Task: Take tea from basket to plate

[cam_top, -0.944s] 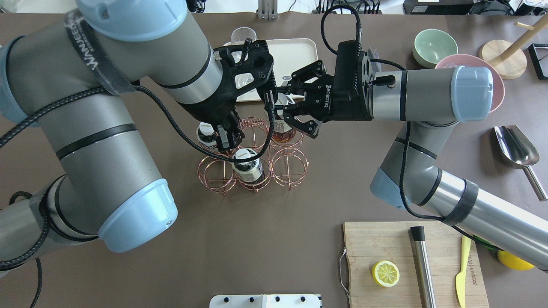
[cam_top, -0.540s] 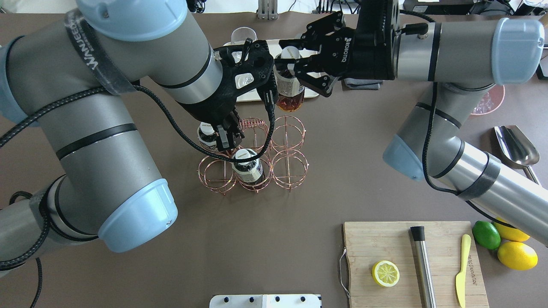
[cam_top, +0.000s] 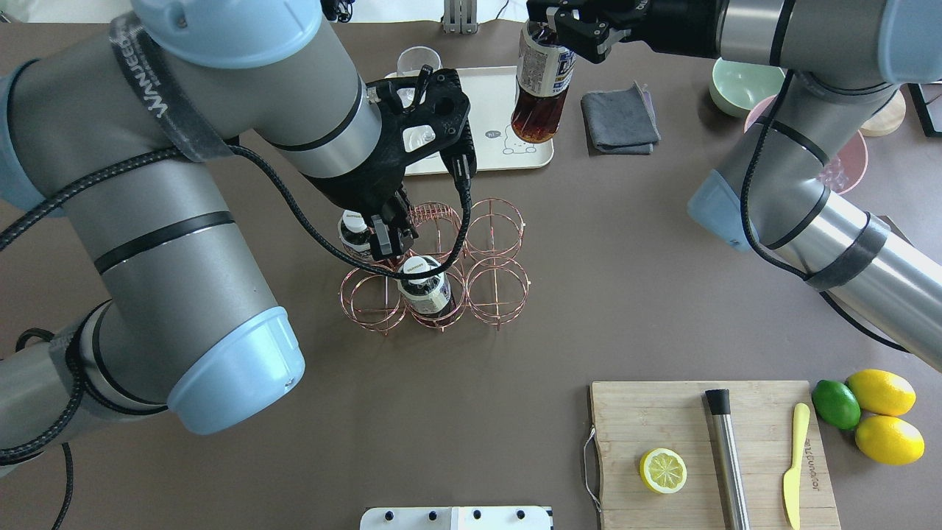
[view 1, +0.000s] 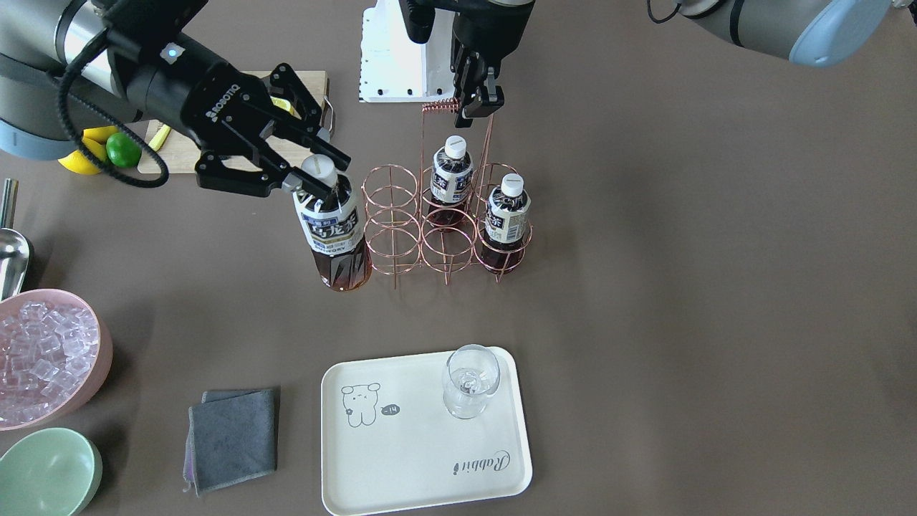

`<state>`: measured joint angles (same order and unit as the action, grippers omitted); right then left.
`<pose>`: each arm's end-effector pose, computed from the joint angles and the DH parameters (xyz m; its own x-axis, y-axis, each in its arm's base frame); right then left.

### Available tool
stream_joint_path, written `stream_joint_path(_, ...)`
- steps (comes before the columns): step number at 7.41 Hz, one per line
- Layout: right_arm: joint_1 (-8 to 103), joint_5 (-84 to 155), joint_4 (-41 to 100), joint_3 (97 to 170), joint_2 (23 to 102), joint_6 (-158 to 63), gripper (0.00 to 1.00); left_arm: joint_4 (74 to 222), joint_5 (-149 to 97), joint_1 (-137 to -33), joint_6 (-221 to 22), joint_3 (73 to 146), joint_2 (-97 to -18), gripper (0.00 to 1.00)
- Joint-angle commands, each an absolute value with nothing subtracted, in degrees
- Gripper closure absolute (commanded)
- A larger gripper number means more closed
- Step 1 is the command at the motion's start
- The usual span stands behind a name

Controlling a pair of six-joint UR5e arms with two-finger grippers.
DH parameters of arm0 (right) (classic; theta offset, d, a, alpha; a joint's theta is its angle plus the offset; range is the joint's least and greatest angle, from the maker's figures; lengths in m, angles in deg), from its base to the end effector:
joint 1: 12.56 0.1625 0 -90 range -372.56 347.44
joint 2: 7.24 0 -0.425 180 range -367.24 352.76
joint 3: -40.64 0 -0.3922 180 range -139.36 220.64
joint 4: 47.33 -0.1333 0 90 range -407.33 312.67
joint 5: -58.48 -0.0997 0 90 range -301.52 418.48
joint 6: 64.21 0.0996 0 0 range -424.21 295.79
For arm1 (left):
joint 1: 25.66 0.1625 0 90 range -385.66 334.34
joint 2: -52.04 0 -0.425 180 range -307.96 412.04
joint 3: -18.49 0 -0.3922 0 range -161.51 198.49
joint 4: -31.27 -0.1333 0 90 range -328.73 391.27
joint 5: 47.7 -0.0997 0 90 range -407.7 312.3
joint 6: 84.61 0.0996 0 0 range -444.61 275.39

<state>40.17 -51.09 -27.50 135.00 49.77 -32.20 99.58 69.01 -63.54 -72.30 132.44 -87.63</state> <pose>-0.2854 -0.5401 0.1577 0.3752 -0.8264 0.4200 -0.4495 0.2341 0.8621 0.3925 -0.4175 0.0376 0.1592 0.9819 -0.1029 -0.5329 0.1733 0.8282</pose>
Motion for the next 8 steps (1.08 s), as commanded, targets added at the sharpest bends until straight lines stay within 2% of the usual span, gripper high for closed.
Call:
stream_joint_path(1,37.6,-40.8,-24.9,128.9,45.8,-25.7,1.00,98.8,68.9,-63.8,-72.2,132.7,-87.9,1.00)
stream_joint_path(4,33.9,-34.0,-25.1,118.8,40.0,-25.8,1.00,96.7,70.5,-67.1,-70.2,132.7,-88.8,1.00)
stream_joint_path(8,32.0,-29.6,-25.9,114.0,39.3,-26.2,1.00,94.6,75.2,-73.5,-65.5,133.0,-88.7,1.00)
